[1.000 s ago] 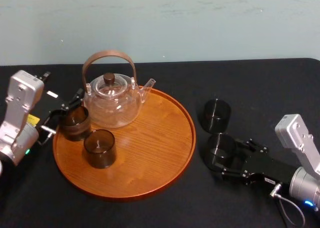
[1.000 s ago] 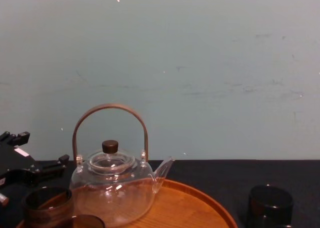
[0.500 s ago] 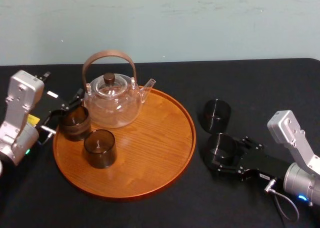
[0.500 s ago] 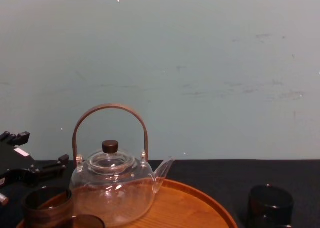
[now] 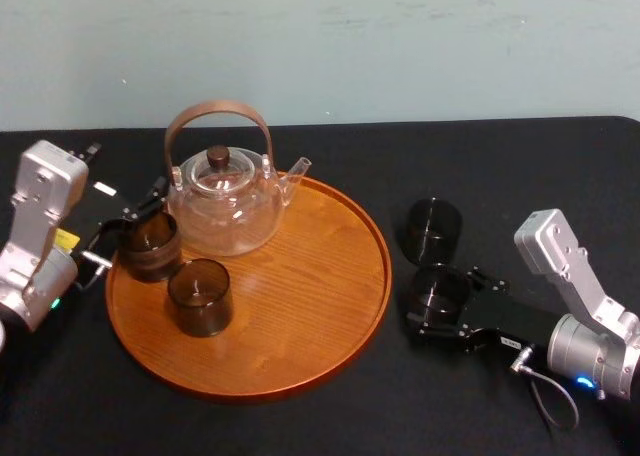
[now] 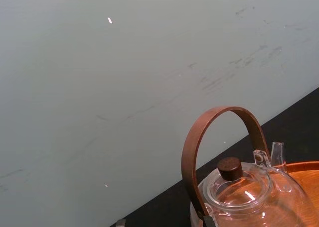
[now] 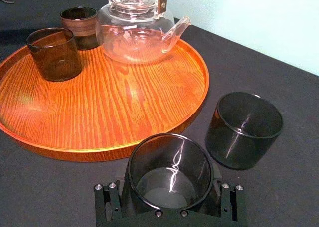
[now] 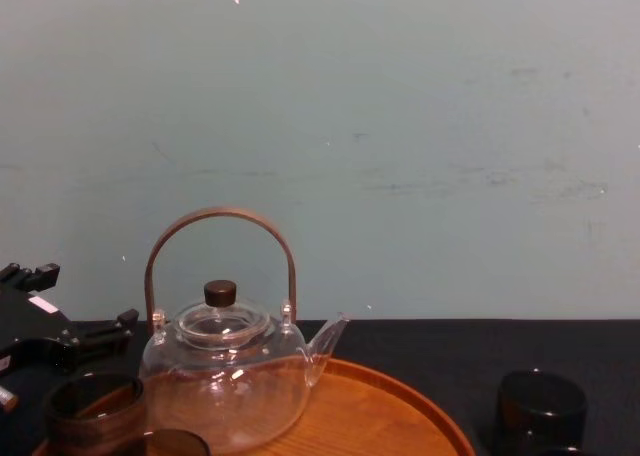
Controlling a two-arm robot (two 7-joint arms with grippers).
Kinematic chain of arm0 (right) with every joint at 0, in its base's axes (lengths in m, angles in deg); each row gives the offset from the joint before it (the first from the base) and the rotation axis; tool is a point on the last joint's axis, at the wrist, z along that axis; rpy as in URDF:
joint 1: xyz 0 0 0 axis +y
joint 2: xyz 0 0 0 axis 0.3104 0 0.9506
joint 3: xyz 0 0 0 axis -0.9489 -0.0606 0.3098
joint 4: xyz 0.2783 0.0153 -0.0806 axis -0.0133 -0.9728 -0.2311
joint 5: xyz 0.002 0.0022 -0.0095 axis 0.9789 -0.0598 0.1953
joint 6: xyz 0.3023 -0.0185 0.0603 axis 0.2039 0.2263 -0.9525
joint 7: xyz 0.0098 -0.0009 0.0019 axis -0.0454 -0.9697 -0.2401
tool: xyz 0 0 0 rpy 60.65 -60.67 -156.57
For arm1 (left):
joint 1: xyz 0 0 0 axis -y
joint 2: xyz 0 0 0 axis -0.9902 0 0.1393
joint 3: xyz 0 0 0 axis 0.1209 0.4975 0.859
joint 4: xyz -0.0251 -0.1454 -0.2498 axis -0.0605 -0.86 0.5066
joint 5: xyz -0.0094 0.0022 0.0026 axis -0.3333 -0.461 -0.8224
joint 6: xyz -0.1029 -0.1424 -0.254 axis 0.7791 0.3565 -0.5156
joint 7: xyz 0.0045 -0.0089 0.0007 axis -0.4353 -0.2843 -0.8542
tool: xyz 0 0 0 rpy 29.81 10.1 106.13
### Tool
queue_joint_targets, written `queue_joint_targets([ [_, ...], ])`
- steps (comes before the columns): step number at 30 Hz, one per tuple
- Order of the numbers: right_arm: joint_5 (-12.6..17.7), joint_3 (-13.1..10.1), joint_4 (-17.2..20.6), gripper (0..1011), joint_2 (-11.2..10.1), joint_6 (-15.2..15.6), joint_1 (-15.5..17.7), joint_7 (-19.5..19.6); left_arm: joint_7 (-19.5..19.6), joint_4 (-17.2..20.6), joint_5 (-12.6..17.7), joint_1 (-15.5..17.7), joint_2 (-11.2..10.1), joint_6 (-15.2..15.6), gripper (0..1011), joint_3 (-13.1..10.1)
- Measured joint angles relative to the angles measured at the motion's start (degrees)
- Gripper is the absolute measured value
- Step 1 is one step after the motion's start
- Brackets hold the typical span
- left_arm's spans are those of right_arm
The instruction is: Pick up the glass from the table and place it on the tray.
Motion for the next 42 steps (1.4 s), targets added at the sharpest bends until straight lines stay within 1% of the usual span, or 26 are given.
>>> queue_joint_targets([
  [6,0.20,0.80,-1.50,1002,0.72,0.31,-1.21,-0.33,0.00,0.00,0.00,0.00,0.00,0.00,1001,0.00],
  [14,0.27,0.71,-1.41,1002,0.65,0.29,-1.13,-0.34,0.00,0.00,0.00,0.00,0.00,0.00,1001,0.00],
  [20,0.31,0.66,-1.32,905,0.63,0.26,-1.06,-0.34,0.00,0.00,0.00,0.00,0.00,0.00,1001,0.00],
  [42,0.34,0.57,-1.17,904,0.56,0.16,-0.95,-0.31,0.00,0.00,0.00,0.00,0.00,0.00,1001,0.00],
])
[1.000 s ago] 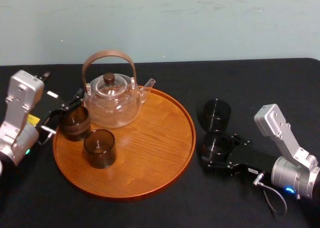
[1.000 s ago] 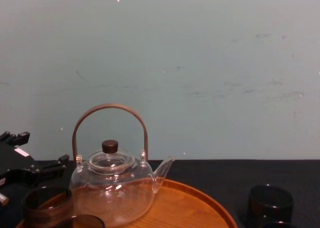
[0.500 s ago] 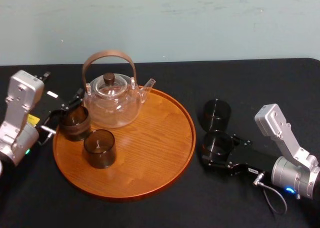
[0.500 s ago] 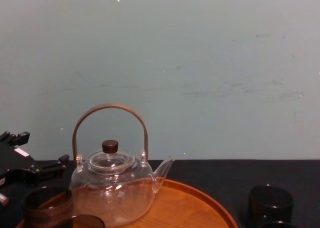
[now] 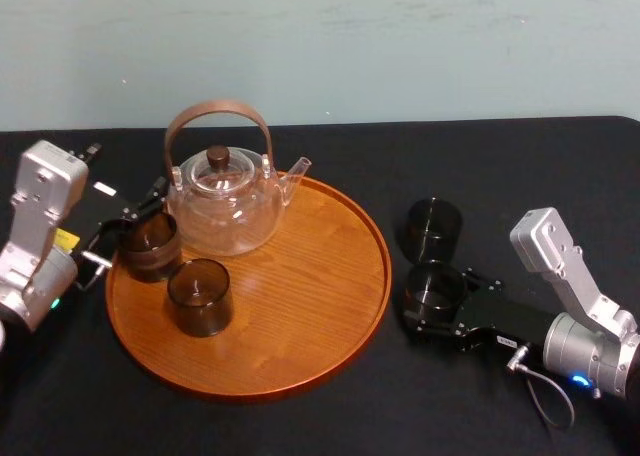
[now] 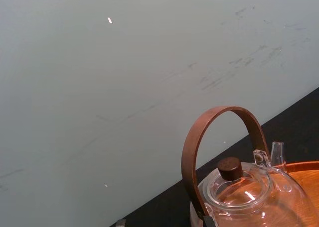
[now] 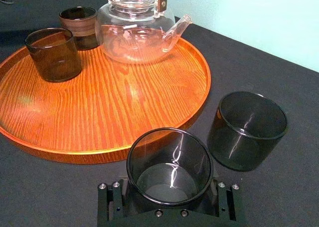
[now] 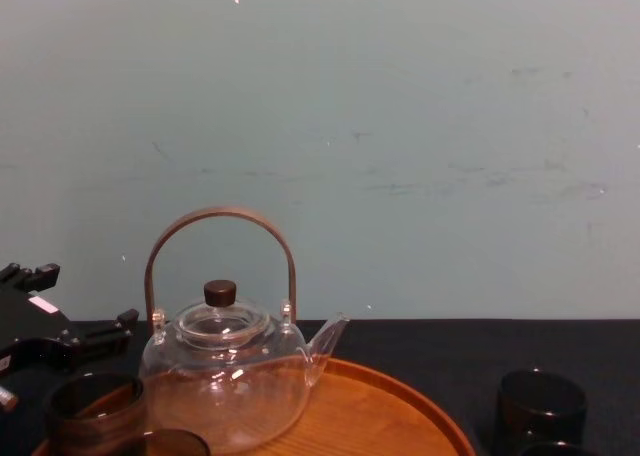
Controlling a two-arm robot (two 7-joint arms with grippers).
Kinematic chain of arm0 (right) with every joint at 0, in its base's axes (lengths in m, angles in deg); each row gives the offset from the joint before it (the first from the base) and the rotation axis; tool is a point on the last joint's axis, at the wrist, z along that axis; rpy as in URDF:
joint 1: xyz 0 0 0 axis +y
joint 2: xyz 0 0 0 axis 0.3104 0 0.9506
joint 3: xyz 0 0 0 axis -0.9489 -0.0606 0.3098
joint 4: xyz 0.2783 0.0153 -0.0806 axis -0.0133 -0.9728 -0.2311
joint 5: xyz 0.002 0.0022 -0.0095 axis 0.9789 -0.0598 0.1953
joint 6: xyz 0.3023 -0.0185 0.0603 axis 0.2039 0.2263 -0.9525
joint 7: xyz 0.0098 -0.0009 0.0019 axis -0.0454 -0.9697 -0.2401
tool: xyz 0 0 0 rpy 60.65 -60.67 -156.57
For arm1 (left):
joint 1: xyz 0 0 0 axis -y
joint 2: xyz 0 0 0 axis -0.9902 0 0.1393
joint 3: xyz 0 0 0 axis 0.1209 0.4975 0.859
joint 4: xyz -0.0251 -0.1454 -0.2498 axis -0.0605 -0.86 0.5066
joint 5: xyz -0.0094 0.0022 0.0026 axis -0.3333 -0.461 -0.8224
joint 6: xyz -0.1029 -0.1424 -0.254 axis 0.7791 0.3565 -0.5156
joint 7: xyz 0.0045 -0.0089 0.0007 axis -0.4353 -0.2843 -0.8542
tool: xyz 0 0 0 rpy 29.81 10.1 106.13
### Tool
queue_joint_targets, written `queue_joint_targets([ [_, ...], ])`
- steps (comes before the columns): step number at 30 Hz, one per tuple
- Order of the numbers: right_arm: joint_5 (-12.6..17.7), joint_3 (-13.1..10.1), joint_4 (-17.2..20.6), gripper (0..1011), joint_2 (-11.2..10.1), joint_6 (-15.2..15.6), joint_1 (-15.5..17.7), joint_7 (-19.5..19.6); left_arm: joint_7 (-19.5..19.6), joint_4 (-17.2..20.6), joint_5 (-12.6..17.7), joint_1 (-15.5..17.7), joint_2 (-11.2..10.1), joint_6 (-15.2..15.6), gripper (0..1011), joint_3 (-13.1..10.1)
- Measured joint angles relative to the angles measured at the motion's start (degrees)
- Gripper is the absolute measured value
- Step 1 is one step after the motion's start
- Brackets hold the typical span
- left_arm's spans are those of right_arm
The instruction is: Pick up the glass from the table and place it on the tray.
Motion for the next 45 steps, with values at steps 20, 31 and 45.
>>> queue_joint_targets([
  [20,2.06,0.34,8.34,904,-3.61,-2.71,3.68,-2.47,0.00,0.00,0.00,0.00,0.00,0.00,1001,0.00],
  [31,1.90,2.90,11.57,904,-4.55,-2.94,4.17,-3.47,0.00,0.00,0.00,0.00,0.00,0.00,1001,0.00],
  [45,0.26,7.39,8.64,904,-0.33,0.40,-2.13,-3.28,0.00,0.00,0.00,0.00,0.00,0.00,1001,0.00],
])
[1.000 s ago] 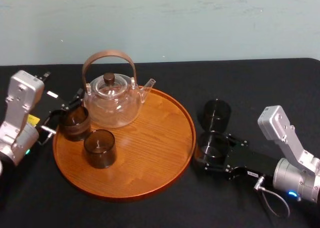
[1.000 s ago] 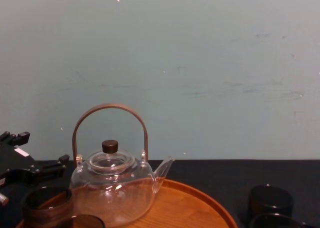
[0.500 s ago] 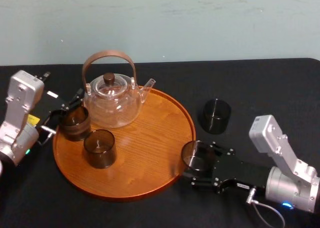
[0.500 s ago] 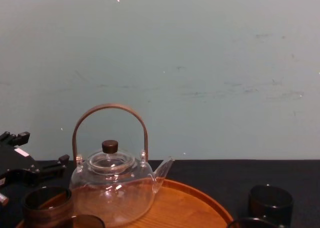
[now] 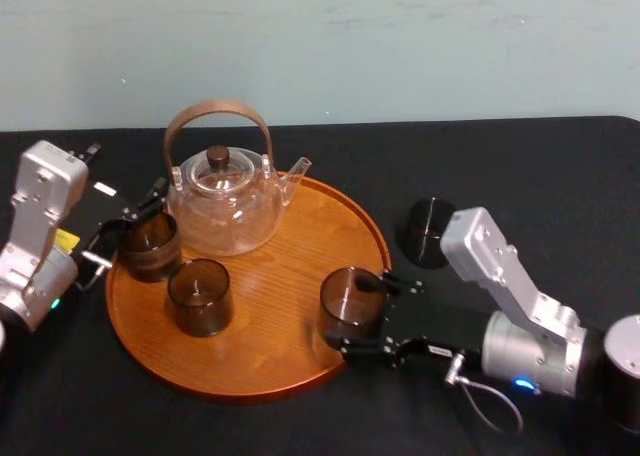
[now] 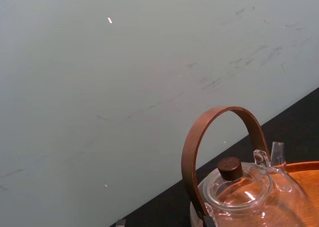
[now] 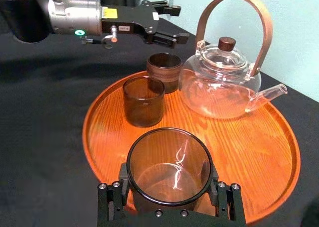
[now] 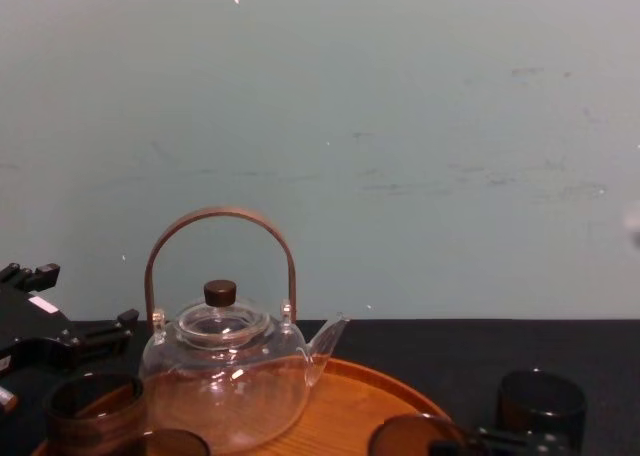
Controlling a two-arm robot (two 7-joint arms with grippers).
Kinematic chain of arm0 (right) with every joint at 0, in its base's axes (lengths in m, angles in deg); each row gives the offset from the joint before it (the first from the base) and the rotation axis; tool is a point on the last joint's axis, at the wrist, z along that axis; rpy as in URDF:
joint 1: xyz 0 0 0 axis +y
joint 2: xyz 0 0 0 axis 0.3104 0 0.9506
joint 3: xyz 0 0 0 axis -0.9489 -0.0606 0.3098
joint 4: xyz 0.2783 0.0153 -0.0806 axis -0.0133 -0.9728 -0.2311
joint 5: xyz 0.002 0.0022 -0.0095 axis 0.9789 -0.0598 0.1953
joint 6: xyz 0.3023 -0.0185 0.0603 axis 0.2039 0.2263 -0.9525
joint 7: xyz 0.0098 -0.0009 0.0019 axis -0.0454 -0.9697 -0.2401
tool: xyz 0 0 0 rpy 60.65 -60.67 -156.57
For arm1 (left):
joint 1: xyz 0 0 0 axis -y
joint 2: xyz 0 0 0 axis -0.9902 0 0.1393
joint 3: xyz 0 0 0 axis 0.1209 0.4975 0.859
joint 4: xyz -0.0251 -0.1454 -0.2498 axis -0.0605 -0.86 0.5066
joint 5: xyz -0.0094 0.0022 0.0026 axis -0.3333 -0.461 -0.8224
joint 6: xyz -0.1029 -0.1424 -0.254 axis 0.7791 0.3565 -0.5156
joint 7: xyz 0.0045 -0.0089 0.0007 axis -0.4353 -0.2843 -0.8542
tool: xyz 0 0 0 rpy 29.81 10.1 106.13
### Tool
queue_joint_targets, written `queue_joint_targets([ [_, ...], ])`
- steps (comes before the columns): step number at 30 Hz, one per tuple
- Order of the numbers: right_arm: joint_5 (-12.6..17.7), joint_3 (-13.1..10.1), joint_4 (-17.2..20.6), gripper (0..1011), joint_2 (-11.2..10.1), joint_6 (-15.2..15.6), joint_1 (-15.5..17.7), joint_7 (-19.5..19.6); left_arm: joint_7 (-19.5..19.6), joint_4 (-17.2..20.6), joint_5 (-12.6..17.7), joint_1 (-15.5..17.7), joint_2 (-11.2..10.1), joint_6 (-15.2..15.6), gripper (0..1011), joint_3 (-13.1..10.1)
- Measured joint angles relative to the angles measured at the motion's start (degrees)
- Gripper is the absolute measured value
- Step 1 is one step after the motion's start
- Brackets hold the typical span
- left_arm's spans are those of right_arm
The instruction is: Pick up the glass from the table and place it on the tray.
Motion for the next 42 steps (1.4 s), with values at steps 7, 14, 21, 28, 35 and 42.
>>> queue_joint_targets([
  [7,-0.34,1.58,-3.63,904,2.94,1.39,-3.71,0.59,0.00,0.00,0.00,0.00,0.00,0.00,1001,0.00],
  [14,-0.68,2.52,-6.53,904,4.88,1.63,-6.00,1.02,0.00,0.00,0.00,0.00,0.00,0.00,1001,0.00],
  [21,-0.80,3.24,-8.93,904,6.42,1.74,-7.70,1.10,0.00,0.00,0.00,0.00,0.00,0.00,1001,0.00],
  [28,-1.05,4.08,-10.66,904,7.63,1.58,-8.91,0.92,0.00,0.00,0.00,0.00,0.00,0.00,1001,0.00],
  [35,-1.30,4.82,-12.21,904,8.57,1.30,-9.81,0.64,0.00,0.00,0.00,0.00,0.00,0.00,1001,0.00],
  [42,-1.55,5.33,-13.30,904,9.01,1.28,-10.26,0.45,0.00,0.00,0.00,0.00,0.00,0.00,1002,0.00],
])
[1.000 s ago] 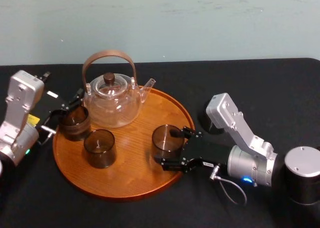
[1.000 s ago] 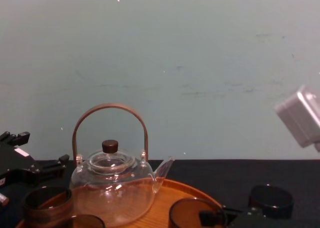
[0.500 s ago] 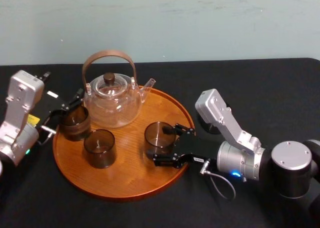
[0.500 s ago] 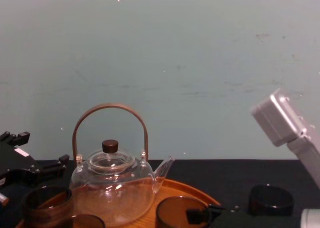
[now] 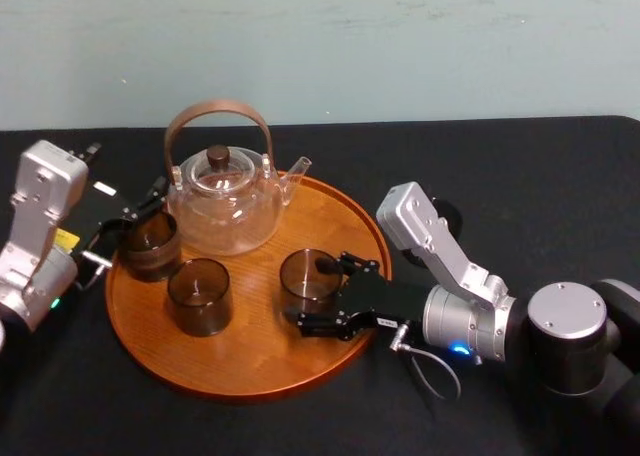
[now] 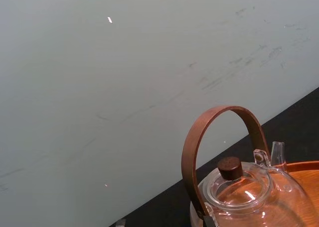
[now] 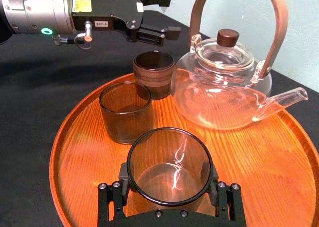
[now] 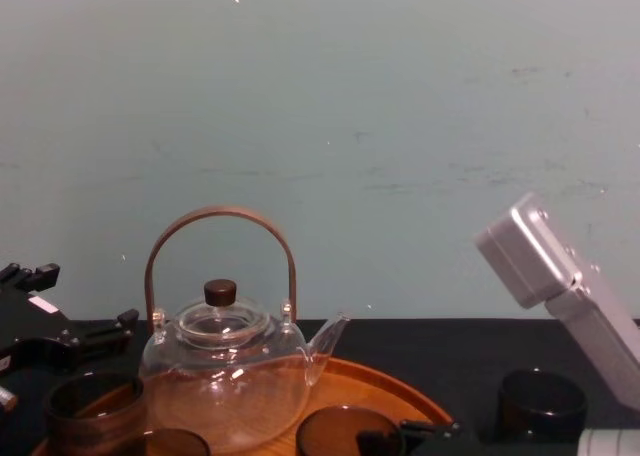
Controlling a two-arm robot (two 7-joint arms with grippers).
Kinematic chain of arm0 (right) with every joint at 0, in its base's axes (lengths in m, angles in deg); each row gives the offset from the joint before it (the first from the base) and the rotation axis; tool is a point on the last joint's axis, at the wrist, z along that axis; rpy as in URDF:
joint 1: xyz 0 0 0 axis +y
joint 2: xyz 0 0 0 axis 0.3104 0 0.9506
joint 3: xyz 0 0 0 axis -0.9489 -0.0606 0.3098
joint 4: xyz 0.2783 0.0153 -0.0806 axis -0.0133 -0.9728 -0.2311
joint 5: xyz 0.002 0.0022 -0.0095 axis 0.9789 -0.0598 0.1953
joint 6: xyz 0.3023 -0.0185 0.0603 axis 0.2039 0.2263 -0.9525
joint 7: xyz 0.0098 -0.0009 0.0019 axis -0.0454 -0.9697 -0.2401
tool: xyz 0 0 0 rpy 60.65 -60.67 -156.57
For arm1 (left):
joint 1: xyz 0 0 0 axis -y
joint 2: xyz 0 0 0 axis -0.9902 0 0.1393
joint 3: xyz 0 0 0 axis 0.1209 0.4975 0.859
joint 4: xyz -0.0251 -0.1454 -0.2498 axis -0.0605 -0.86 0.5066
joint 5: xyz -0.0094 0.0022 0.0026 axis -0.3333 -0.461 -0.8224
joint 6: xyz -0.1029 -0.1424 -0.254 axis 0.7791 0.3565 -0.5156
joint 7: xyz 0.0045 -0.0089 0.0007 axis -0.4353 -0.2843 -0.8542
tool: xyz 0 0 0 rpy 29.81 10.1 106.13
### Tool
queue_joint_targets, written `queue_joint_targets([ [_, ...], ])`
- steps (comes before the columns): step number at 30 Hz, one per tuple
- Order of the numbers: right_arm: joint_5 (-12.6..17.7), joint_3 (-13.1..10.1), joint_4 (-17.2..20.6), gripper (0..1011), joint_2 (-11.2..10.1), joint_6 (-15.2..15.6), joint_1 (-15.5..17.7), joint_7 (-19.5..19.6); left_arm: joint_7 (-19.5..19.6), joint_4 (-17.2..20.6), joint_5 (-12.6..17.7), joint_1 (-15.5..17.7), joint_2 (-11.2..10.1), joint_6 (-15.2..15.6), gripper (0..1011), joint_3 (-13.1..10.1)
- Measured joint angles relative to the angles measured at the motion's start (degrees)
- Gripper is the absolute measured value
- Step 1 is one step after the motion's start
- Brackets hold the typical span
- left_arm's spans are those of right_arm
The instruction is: Pick up the glass from the table and place it on the tray.
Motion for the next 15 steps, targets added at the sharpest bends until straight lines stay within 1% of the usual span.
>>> queue_joint_targets([
  [15,-0.54,0.65,-0.89,904,0.02,0.42,-0.34,-0.40,0.00,0.00,0.00,0.00,0.00,0.00,1001,0.00],
])
